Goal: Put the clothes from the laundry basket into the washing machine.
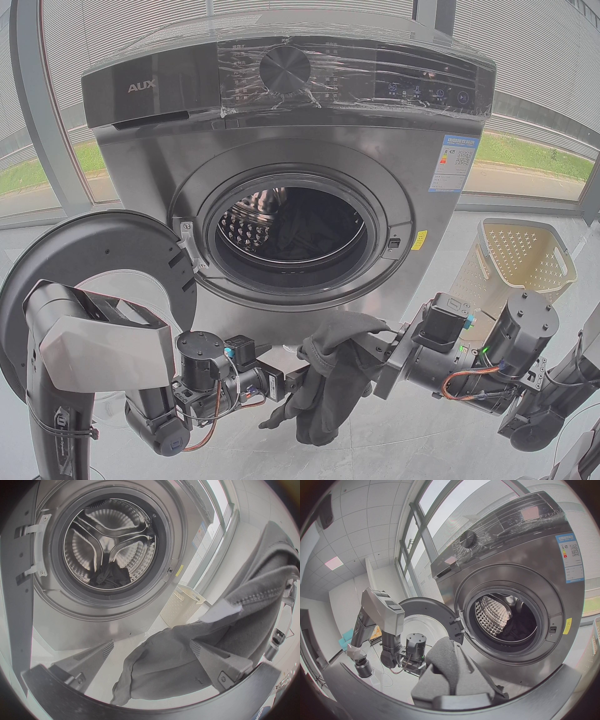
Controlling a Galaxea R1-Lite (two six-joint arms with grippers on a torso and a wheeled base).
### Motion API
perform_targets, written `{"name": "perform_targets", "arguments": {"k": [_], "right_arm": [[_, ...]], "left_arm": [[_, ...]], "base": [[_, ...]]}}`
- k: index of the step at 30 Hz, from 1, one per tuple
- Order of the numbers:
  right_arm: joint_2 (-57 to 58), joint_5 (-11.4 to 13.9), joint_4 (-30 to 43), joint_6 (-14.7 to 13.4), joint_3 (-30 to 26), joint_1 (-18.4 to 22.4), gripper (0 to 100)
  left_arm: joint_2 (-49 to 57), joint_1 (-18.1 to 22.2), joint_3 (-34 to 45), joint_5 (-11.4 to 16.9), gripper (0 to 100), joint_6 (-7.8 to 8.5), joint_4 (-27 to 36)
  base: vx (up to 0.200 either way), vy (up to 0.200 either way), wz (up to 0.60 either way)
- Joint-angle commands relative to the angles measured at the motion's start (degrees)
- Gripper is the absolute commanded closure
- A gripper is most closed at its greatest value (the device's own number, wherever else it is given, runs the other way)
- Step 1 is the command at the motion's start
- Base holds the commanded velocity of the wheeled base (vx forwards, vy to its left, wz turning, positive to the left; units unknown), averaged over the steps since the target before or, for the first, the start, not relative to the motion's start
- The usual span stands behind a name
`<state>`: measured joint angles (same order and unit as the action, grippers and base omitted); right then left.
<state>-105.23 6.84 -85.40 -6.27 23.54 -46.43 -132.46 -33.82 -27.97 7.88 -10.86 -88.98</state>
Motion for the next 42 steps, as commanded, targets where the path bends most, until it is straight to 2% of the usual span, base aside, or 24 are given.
{"name": "perform_targets", "arguments": {"k": [1, 6, 16, 22, 26, 34, 35, 42], "right_arm": [[-0.9, 0.1, -0.1, 0.0, 0.1, 1.5, 100], [-2.0, 0.1, 0.0, 0.3, 0.6, 2.9, 100], [-4.7, 0.1, 0.0, 0.3, 4.6, 2.2, 100], [-4.7, 0.3, 0.0, 0.1, 4.9, 0.8, 100], [-4.5, -0.1, 0.0, 0.0, 4.8, -0.2, 100], [-4.0, -0.1, -0.1, -0.2, 4.1, -0.5, 100], [-4.0, -0.1, -0.1, -0.2, 4.1, -0.5, 100], [-4.0, -0.1, -0.1, 0.1, 2.9, 1.4, 100]], "left_arm": [[0.3, 0.1, 0.6, 0.0, 0, 0.84, -0.1], [0.8, 0.2, 1.2, 0.0, 0, 1.11, -0.1], [-0.1, -0.3, 1.3, 0.1, 0, 1.19, -0.1], [-1.3, -0.8, 0.9, 2.6, 0, 1.37, -0.1], [-3.5, -1.0, -1.0, 3.2, 0, 1.46, -0.1], [-7.0, -0.1, -5.2, 3.9, 0, 3.22, -0.2], [-7.0, -0.1, -5.3, 3.9, 100, 3.30, -0.2], [-5.9, 0.8, -4.6, 3.5, 100, 3.57, -0.2]], "base": [[0.000, 0.000, 0.00], [0.000, 0.000, 0.00], [0.000, 0.000, 0.00], [0.000, 0.000, 0.00], [0.000, 0.000, 0.00], [0.000, 0.000, 0.00], [0.000, 0.000, 0.00], [0.000, 0.000, 0.00]]}}
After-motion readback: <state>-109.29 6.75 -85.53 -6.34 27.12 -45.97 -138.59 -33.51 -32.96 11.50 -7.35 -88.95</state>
